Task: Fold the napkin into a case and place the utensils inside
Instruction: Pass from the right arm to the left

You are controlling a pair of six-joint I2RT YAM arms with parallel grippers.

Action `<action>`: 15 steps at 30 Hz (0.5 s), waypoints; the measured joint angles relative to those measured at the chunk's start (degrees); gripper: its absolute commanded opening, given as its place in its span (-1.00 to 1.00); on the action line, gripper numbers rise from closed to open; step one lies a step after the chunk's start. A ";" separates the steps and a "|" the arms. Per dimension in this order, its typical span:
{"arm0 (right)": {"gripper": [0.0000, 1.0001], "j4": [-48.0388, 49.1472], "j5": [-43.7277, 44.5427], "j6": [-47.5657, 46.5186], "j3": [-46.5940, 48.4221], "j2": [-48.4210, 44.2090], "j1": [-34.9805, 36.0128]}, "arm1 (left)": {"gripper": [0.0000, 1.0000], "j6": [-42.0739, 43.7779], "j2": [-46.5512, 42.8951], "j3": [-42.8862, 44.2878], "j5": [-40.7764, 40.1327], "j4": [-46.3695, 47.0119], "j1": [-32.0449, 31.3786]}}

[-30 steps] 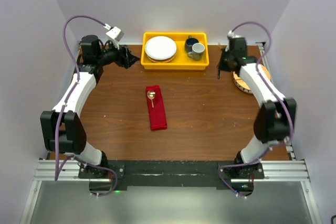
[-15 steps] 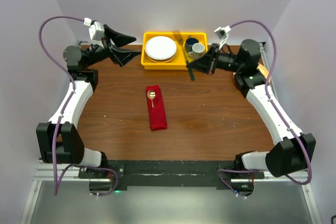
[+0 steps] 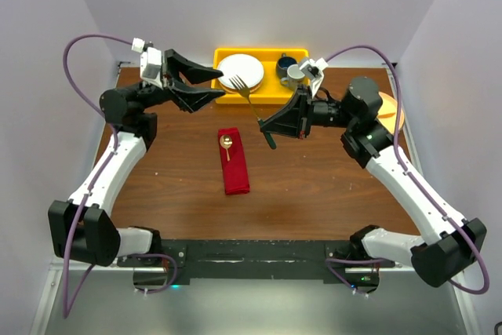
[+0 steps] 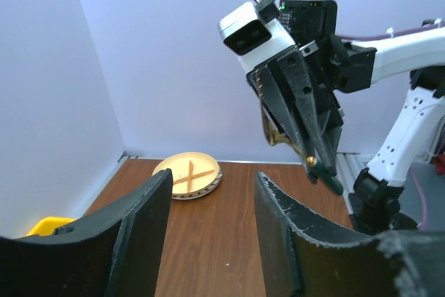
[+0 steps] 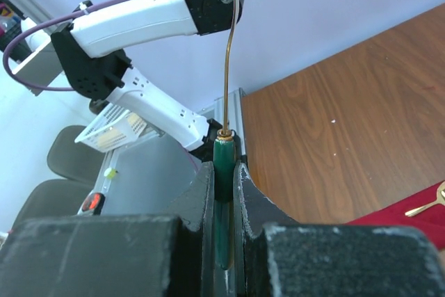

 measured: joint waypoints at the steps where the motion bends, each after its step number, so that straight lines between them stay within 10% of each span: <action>1: -1.00 -0.04 0.37 -0.09 -0.17 0.02 0.09 | 0.04 -1.33 -0.02 -0.37 -0.07 1.05 0.00; 15: -1.00 -0.48 4.44 -2.03 -1.97 0.02 1.46 | -0.21 -7.19 0.76 1.09 -2.62 0.48 -2.51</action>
